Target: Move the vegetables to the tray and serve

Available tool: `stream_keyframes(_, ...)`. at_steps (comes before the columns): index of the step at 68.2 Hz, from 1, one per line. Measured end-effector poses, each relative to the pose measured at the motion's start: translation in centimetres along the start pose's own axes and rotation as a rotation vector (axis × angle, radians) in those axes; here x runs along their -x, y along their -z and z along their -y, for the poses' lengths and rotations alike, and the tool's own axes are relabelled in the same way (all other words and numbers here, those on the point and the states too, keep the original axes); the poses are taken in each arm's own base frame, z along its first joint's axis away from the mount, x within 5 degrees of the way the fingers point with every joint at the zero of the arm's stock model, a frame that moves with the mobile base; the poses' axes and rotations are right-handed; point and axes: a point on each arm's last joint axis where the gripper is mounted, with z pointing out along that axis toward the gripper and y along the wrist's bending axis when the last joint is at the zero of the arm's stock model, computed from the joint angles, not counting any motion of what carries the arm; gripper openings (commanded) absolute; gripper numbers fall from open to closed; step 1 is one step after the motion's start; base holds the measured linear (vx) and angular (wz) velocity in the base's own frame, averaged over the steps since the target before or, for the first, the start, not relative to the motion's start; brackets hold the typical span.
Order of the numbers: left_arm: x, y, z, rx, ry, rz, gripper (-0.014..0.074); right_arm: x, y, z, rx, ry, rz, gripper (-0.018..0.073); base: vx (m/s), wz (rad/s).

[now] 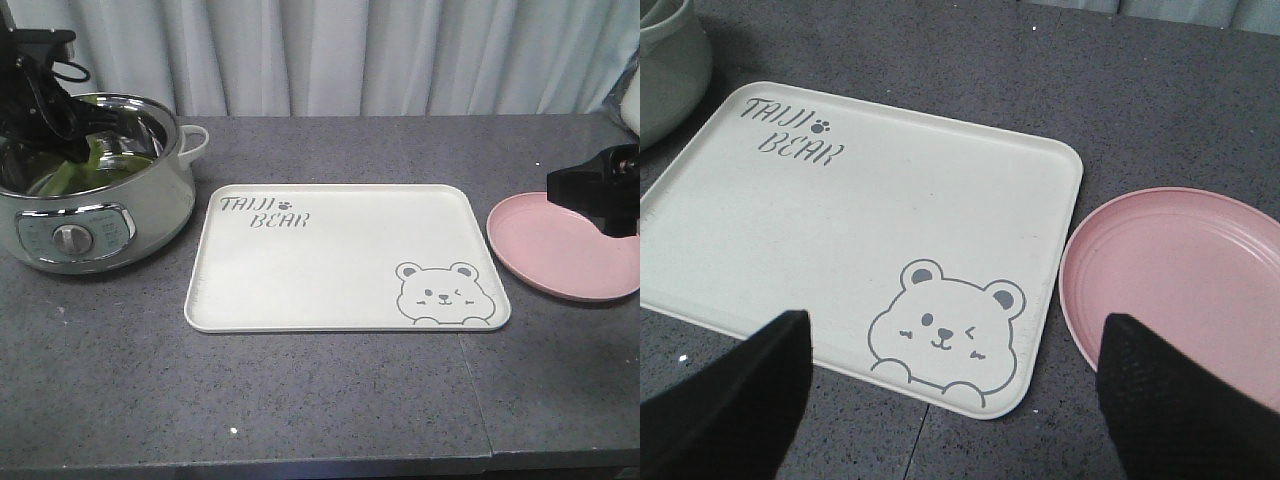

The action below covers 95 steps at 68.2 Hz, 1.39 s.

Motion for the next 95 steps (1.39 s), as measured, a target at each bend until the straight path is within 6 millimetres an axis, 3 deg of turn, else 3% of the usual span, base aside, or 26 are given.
stream_keyframes(27,0.0,10.3,0.5,-0.027,0.001,0.223,-0.0007,0.3,-0.3,-0.5,0.065,-0.031,0.023,0.0559,0.0,0.0)
stream_keyframes(48,-1.9,18.2,2.3,-0.206,-0.006,0.347,-0.0007,2.3,-2.6,-2.2,0.382,-0.089,0.192,0.0559,0.0,0.0)
stream_keyframes(58,-2.6,19.8,3.6,-0.341,-0.027,0.341,-0.0007,3.6,-4.0,-2.5,0.512,-0.156,0.312,0.0559,0.0,0.0)
stream_keyframes(71,-3.3,20.4,6.9,-0.539,-0.105,0.303,-0.0007,4.4,-6.0,-2.5,0.659,-0.214,0.395,0.0559,0.0,0.0)
stream_keyframes(95,-4.8,21.7,12.4,-0.768,-0.222,0.262,-0.0007,4.5,-9.6,-1.9,0.727,-0.207,0.354,0.0559,0.0,0.0)
